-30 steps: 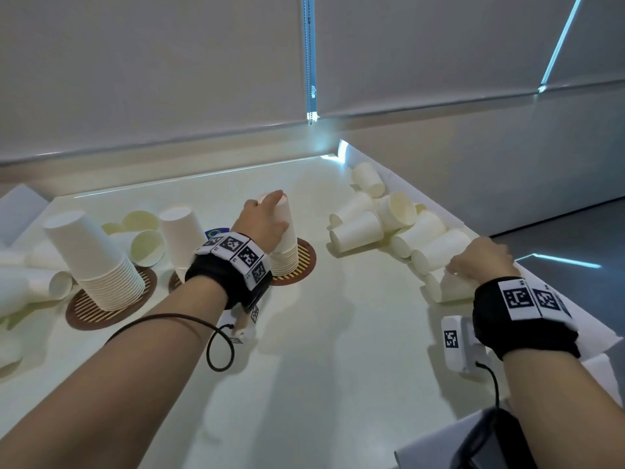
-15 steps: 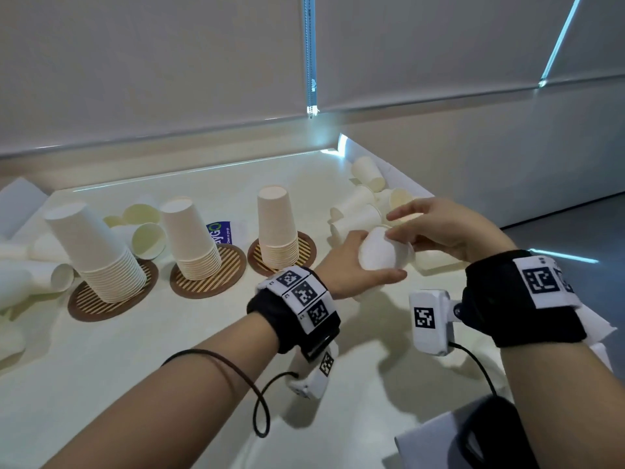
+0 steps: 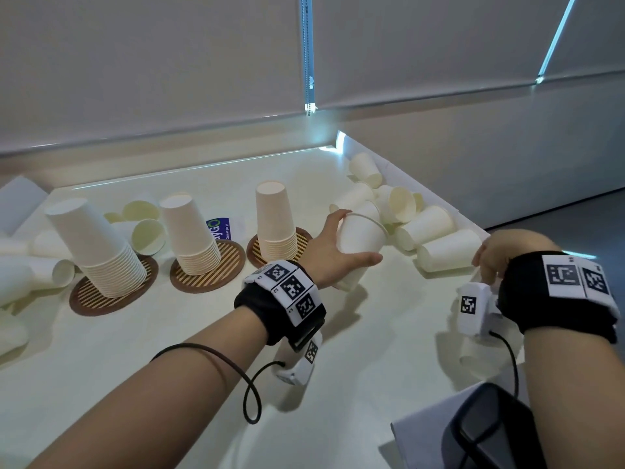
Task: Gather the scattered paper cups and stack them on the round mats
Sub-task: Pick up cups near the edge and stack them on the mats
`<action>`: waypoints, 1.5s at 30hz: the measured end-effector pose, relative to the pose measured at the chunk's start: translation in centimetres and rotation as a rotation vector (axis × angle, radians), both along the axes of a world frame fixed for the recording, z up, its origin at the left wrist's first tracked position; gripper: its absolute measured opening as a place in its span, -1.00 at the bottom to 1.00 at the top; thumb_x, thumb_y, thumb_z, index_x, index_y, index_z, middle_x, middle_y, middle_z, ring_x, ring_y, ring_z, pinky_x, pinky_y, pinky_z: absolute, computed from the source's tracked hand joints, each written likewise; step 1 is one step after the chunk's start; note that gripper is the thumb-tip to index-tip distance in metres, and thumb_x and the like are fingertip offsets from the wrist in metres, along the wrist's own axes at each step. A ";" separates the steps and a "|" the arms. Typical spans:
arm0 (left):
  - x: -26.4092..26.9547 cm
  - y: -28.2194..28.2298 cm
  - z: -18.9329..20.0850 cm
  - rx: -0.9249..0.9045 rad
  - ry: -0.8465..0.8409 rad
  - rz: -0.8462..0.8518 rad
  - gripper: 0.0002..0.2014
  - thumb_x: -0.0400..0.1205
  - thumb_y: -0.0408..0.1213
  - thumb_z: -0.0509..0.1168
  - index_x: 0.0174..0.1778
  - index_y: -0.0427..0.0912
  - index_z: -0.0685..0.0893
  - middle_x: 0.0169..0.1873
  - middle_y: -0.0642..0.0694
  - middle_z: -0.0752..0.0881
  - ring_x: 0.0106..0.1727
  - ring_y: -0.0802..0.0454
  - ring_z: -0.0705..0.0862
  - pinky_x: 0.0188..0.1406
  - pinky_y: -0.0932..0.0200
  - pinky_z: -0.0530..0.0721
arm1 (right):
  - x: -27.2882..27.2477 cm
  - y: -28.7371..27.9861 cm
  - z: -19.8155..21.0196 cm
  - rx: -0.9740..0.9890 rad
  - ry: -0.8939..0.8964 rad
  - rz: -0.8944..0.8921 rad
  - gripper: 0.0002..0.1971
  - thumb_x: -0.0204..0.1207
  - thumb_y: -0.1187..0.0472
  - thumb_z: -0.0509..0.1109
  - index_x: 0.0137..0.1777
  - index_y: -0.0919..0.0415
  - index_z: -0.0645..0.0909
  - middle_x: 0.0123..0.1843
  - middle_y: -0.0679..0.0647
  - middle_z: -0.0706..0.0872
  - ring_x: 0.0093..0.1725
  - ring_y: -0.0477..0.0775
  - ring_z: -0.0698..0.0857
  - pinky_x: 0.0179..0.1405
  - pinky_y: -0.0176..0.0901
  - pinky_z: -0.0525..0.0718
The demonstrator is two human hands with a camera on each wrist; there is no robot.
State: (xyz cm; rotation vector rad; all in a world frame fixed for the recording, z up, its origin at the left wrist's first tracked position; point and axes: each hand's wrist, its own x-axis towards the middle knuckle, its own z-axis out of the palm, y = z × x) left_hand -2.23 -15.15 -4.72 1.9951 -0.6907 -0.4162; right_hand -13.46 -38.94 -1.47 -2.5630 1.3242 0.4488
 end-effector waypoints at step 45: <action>0.1 2.2 3.3 -0.307 0.172 0.201 -0.19 0.24 0.04 0.61 0.38 0.05 0.42 0.03 -0.08 0.68 -0.04 0.01 0.73 -0.26 0.09 0.74 | 4.2 11.7 3.3 0.608 -1.022 0.427 -0.86 0.65 0.22 0.24 0.01 -0.08 0.42 0.06 0.00 0.70 -0.04 0.10 0.80 -0.14 -0.07 0.66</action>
